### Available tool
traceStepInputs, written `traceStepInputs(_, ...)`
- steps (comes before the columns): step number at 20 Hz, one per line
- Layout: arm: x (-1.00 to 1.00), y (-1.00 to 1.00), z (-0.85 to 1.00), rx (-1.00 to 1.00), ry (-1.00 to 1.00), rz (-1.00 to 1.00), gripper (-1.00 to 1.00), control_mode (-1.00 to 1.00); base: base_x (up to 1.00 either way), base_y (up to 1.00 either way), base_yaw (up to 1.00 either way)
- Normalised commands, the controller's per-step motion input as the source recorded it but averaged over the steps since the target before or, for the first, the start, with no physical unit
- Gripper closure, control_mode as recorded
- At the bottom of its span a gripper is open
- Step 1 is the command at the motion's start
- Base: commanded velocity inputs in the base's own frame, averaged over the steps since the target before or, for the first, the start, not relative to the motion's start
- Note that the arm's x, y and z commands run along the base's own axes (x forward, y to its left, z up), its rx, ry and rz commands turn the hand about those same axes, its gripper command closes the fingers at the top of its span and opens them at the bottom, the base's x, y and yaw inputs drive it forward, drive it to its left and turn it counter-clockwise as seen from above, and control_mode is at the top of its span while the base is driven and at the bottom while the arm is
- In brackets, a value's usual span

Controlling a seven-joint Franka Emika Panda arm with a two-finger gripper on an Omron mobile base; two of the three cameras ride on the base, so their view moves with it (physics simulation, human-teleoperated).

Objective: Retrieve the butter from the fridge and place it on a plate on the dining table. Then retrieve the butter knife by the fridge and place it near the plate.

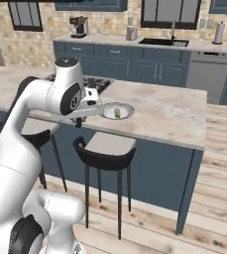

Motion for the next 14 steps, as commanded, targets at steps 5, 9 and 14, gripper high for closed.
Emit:
traceStepInputs(5, 0.0, 0.0, 0.0, 0.0, 0.0, 0.0, 1.0, 1.0, 0.33, 0.27, -0.45)
traceStepInputs(9, 0.0, 0.0, 0.0, 0.0, 0.0, 0.0, 1.0, 1.0, 0.37, 0.49, -0.27)
traceStepInputs(14, 0.0, 0.0, 0.0, 0.0, 0.0, 0.0, 1.0, 1.0, 0.32, 0.38, -0.02)
